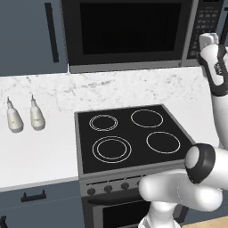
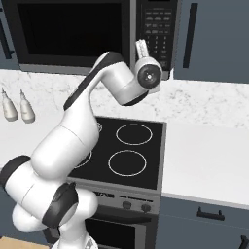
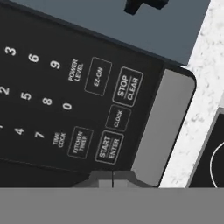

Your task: Open the microwave, place the bowl with waffle inside the microwave, then close the microwave door and turn it on.

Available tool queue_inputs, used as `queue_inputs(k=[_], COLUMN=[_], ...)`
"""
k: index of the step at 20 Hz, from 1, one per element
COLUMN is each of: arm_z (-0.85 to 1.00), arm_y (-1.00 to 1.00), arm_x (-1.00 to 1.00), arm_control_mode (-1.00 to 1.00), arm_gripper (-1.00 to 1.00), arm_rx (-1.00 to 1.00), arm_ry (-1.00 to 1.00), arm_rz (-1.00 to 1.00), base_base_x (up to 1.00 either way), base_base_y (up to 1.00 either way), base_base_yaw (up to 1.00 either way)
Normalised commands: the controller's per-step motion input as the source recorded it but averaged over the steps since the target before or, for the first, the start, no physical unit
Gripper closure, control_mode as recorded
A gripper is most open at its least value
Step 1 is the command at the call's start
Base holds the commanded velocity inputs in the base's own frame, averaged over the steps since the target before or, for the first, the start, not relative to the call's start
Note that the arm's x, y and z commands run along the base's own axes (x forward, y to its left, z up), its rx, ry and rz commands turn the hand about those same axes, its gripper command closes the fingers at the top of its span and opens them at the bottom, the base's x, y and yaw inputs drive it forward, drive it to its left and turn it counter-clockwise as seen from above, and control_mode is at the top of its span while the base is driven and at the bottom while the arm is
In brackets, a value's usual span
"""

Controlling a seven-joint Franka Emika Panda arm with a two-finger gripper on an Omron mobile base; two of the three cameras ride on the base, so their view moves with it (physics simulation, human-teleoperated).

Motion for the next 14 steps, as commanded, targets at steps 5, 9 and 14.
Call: queue_inputs(k=[5, 9, 14], arm_z=[-0.17, -0.12, -0.16], arm_y=[-0.13, -0.12, -0.05], arm_x=[0.58, 0.68, 0.62], arm_control_mode=[-1.00, -1.00, -1.00], arm_gripper=[1.00, 1.00, 1.00], arm_rx=[0.13, 0.13, 0.11], arm_ry=[0.00, -0.03, -0.05], arm_rz=[-0.04, -0.01, 0.00], base_base_x=[0.00, 0.00, 0.00], base_base_y=[0.00, 0.00, 0.00], base_base_yaw=[0.00, 0.00, 0.00])
